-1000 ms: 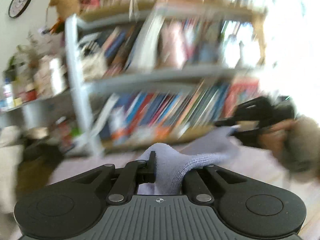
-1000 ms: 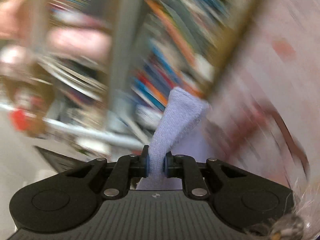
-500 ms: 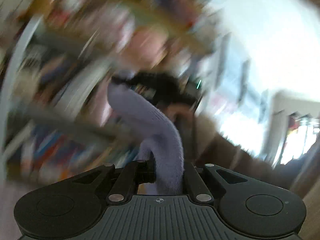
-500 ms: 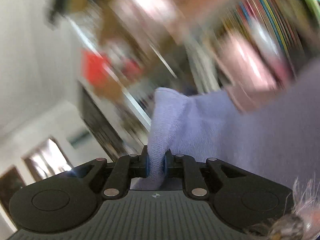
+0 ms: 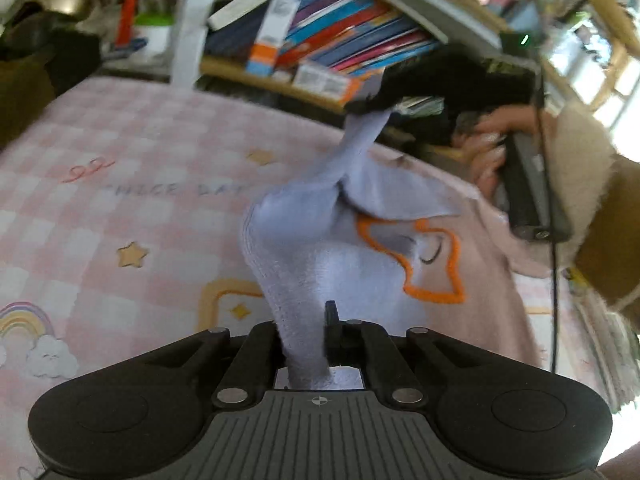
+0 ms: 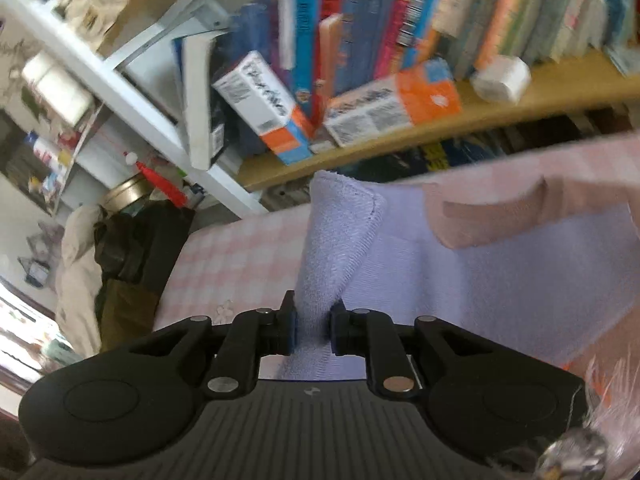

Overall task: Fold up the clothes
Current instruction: 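Lift and shake the sweater out with both grippers, spreading it flat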

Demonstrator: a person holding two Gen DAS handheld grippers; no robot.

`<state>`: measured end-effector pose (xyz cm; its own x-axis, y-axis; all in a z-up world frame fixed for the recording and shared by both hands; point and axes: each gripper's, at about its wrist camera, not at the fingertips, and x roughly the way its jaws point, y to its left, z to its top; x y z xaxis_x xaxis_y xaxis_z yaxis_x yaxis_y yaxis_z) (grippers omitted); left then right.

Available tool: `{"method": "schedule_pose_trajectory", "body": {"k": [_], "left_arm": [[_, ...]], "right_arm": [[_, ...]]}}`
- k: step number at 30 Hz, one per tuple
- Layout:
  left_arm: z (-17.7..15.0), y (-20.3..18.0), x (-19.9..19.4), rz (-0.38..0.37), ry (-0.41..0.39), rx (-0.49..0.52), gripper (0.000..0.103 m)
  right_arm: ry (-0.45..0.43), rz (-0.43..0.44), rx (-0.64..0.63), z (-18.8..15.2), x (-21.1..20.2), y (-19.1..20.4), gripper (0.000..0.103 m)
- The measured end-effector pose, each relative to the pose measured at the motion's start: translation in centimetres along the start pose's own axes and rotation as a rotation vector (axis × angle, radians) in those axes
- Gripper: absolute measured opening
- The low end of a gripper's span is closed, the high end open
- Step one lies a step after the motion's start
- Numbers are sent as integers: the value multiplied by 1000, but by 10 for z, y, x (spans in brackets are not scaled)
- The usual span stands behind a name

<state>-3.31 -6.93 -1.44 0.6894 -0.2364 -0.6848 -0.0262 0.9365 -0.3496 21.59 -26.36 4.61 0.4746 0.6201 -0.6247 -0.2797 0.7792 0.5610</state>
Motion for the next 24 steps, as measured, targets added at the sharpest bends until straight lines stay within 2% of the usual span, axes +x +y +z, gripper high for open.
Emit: {"method": "schedule_pose_trajectory", "body": {"k": [1,2,3,5,9,14,16,18,19,21,24], "left_arm": [[1,-1,-1,-1,-1,0,3],[-1,-1,-4,-6,-5,0,3],[-2,-2,-7,-11,-9,0,3],[-4,-1,-9,-18,-13,-3,4],[-7,9,-5,-14,-6,-36,3],[-11,11,-4,1,-7,-71,3],[-11,10,-2,13,-5,-77,3],[-12,9,0,25,0,-76,3],[-13,8,0,30,2,-74,3],[-14,5,2,42,11,-69,3],[-15,1,2,56,22,-54,3]], "right_arm": [[0,-7,-24,1,2,6,21],[0,-14,-48,1,4,13,31],[9,-21,-66,0,4,15,52],[15,-34,-94,-4,1,18,62],[-1,-33,-117,-20,-28,6,62],[-46,-172,-143,-67,-89,-45,60],[-54,-320,-120,-87,-115,-78,55],[-59,-473,-98,-107,-138,-108,39],[-49,-519,-84,-115,-147,-121,38],[-12,-542,-53,-132,-159,-142,31],[-27,-509,-60,-147,-170,-150,29]]}}
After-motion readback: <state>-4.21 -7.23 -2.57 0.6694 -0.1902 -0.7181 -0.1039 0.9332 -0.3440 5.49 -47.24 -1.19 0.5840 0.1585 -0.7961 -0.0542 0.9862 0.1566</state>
